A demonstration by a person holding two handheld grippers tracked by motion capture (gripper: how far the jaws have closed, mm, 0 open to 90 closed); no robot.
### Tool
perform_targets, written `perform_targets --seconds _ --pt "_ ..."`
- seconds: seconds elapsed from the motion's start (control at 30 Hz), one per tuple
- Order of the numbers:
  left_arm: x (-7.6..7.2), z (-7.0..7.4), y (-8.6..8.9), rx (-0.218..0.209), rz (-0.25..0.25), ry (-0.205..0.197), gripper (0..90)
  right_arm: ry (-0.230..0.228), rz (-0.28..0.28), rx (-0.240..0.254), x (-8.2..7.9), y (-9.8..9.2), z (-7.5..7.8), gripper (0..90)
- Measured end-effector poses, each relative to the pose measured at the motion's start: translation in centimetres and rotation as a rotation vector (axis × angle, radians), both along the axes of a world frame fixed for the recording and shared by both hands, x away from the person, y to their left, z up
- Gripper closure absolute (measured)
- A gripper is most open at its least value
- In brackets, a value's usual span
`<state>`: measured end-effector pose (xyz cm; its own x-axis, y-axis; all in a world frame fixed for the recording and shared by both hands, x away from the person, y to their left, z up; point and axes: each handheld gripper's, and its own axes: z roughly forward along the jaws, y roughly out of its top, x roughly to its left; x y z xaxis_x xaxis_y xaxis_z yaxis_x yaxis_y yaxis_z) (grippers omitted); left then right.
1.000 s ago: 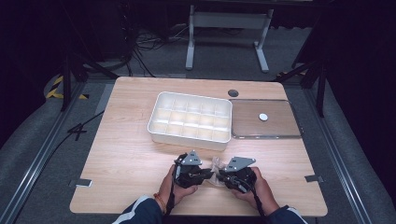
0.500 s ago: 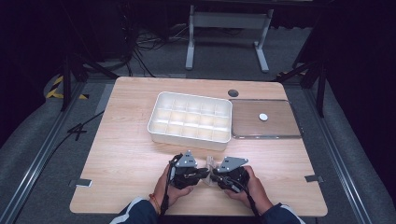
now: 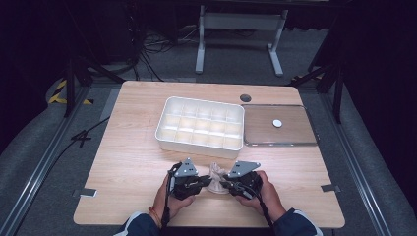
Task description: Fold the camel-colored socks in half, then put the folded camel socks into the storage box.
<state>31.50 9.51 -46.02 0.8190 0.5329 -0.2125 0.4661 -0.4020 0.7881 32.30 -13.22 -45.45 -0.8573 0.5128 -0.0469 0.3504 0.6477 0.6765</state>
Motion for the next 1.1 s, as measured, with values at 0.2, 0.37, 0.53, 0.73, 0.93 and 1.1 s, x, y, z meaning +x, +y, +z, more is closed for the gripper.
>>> perform_targets --seconds 0.2,0.37,0.53,0.73,0.93,1.1 --pt "-0.2 0.0 0.2 0.018 0.007 -0.004 83.8 0.002 0.027 -0.029 0.1 1.3 -0.6 78.0" --pt "-0.4 0.1 0.2 0.029 0.004 -0.017 83.8 0.028 0.025 -0.012 0.4 1.2 -0.7 78.3" --pt "-0.5 0.3 -0.2 0.020 -0.010 -0.038 83.7 0.017 0.020 -0.018 0.3 1.4 -0.8 78.3" --pt "-0.5 0.3 -0.9 0.009 -0.026 -0.024 83.6 0.036 0.011 0.052 0.3 1.3 -1.2 77.0" --pt "0.0 0.2 -0.5 0.018 -0.023 -0.024 83.8 -0.001 0.018 0.061 0.0 0.7 -0.5 62.8" --pt "0.0 0.4 -0.4 0.028 -0.016 -0.033 83.9 -0.047 -0.028 0.070 -0.3 -1.2 1.3 76.8"
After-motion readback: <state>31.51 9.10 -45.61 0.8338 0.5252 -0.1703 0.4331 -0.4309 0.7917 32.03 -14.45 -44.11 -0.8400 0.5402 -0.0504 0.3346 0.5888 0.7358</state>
